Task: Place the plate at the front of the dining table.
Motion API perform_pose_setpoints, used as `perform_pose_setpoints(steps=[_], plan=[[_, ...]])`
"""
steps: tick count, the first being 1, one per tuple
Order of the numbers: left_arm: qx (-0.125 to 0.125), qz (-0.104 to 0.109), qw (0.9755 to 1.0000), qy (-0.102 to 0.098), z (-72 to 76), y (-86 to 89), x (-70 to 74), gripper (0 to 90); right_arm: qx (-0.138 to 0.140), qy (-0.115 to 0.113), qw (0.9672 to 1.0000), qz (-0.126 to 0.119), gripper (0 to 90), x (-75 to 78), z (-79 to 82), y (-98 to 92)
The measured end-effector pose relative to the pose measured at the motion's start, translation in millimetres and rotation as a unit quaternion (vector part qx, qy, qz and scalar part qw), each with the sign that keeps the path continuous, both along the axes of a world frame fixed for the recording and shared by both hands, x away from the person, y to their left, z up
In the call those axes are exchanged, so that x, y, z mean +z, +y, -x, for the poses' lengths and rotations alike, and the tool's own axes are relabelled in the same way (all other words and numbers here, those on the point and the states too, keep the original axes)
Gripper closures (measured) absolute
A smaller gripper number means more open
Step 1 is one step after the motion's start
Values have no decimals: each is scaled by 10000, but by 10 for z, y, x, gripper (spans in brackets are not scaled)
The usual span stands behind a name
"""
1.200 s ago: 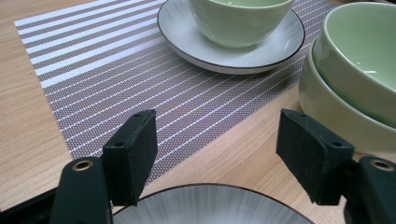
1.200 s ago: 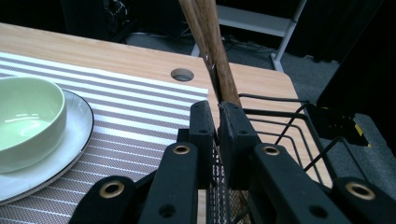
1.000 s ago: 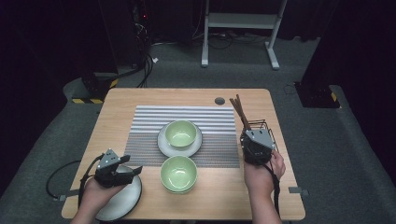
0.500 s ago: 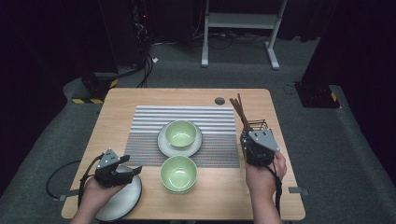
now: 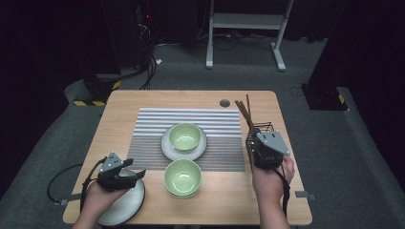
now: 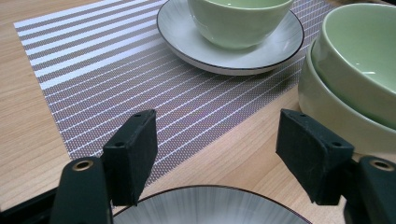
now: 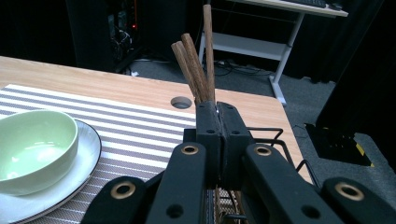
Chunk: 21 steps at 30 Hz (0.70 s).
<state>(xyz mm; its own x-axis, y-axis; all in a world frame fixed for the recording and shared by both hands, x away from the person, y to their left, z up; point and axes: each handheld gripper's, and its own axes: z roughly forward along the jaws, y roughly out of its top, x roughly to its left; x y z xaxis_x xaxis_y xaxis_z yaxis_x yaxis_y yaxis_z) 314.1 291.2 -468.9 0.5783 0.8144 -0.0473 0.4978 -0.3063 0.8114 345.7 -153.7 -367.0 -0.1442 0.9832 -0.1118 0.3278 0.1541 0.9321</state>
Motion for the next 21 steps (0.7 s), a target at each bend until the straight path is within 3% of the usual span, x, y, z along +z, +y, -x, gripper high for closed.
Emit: perform_pose_setpoints(steps=[21], plan=[[8,-3,10000,-17,1,4,0,294,15,-220,9996,-155,888,46,66,-22]])
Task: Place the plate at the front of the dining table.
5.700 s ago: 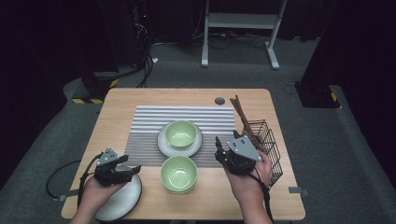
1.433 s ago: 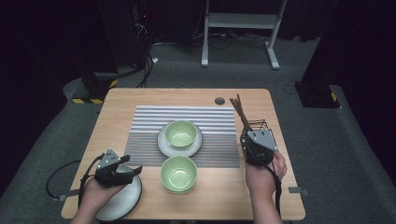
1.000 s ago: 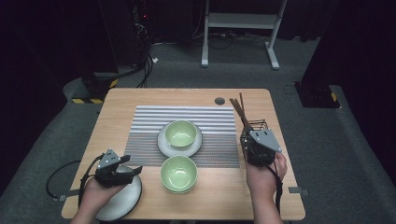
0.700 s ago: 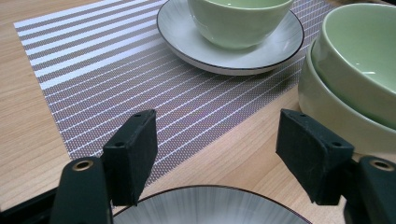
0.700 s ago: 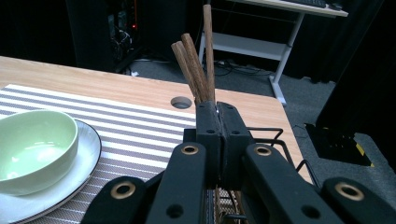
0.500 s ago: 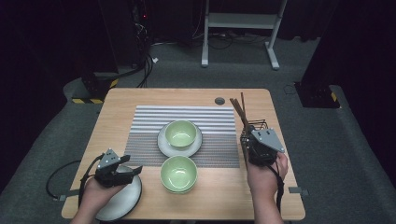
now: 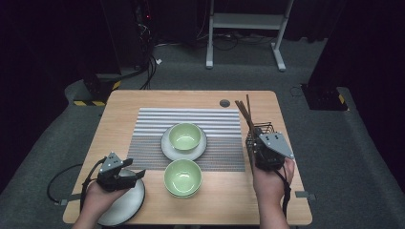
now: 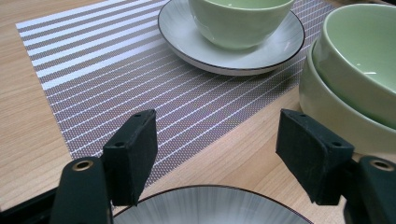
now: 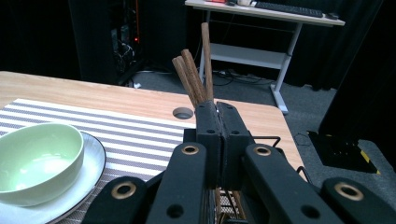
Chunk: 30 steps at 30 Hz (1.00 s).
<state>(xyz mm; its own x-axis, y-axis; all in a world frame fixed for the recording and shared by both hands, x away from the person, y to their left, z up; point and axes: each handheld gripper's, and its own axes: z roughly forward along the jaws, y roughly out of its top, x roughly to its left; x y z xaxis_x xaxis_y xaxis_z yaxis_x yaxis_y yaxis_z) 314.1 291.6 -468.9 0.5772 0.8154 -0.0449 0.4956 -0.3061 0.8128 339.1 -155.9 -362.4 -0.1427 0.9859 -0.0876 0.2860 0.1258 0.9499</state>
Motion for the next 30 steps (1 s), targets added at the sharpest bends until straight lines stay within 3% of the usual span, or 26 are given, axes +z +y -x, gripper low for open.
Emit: perform_pose_setpoints(steps=[30], plan=[[-10,0,10000,27,-7,-8,-18,294,38,-643,9978,-162,889,208,197,7]])
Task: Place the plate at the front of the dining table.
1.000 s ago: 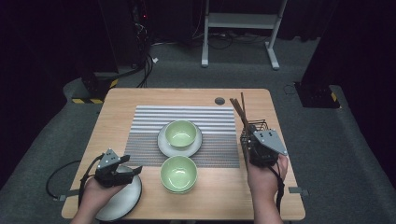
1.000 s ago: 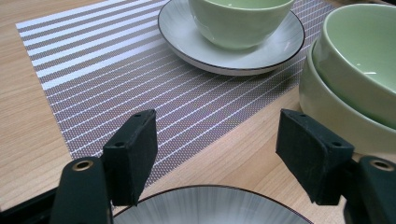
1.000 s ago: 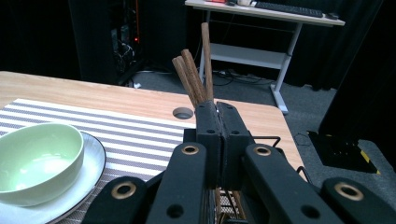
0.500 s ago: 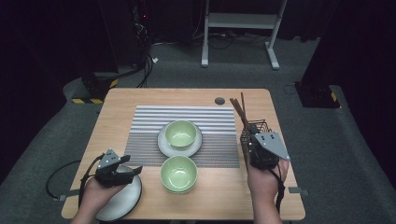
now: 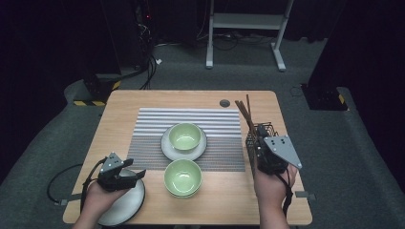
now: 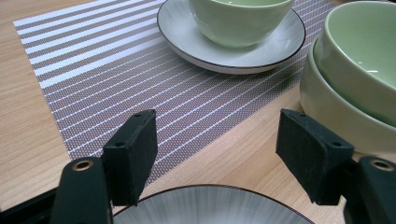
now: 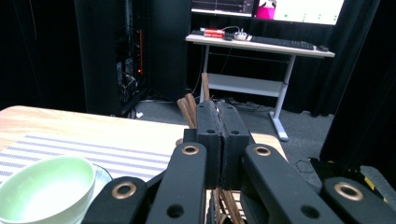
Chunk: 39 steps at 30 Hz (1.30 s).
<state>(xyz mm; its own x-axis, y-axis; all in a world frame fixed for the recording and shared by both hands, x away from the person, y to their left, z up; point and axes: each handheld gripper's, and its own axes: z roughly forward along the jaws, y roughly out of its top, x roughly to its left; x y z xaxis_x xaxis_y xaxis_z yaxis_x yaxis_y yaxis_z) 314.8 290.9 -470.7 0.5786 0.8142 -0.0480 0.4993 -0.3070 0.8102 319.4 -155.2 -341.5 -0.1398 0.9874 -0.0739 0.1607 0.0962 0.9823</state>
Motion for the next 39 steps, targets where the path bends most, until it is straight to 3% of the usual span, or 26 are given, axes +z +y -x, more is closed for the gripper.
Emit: perform_pose_setpoints(steps=[19,39], plan=[[-7,15,10000,-17,1,4,2,295,50,-247,9997,23,889,173,59,30],[-3,31,10000,-27,3,14,6,295,318,-448,9985,78,890,306,121,226]])
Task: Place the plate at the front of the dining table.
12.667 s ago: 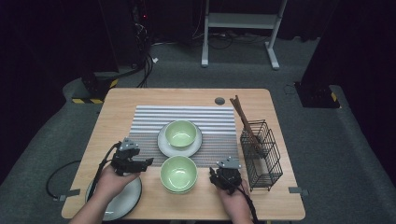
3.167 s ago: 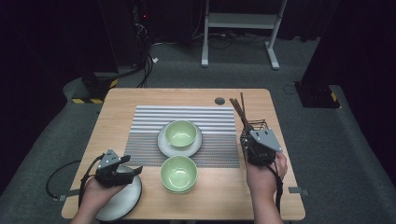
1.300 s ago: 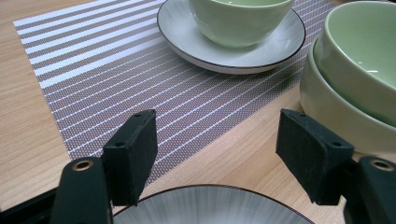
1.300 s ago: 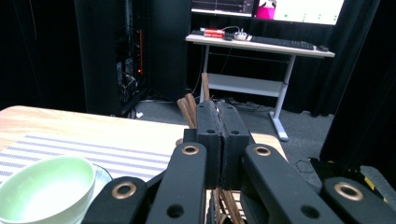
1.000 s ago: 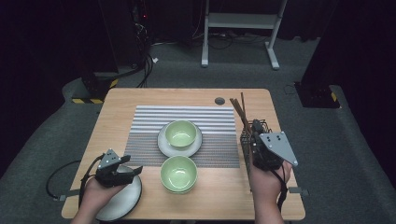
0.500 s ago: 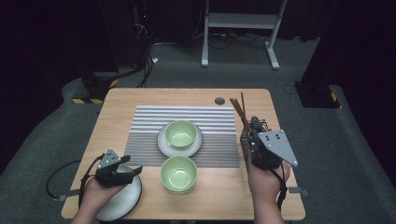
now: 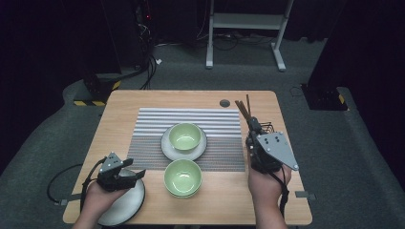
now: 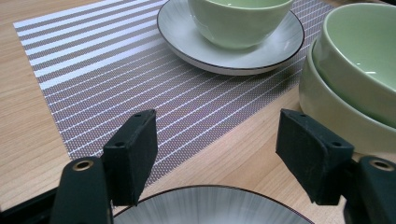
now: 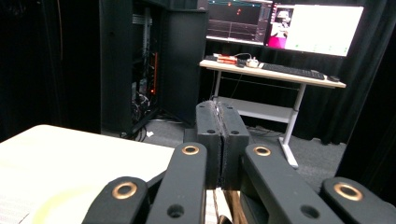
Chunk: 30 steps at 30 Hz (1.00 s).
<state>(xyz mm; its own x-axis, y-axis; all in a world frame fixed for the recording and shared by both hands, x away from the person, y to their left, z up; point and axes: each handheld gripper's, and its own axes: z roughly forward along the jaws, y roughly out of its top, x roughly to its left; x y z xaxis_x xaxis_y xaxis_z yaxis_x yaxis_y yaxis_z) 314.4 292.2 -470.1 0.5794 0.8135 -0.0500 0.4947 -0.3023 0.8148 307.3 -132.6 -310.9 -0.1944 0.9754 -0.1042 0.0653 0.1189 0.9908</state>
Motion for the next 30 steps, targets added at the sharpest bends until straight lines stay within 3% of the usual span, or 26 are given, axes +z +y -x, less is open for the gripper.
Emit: perform_pose_setpoints(steps=[30], plan=[[18,27,10000,-38,5,39,18,295,469,71,9989,1,892,-115,-85,361]])
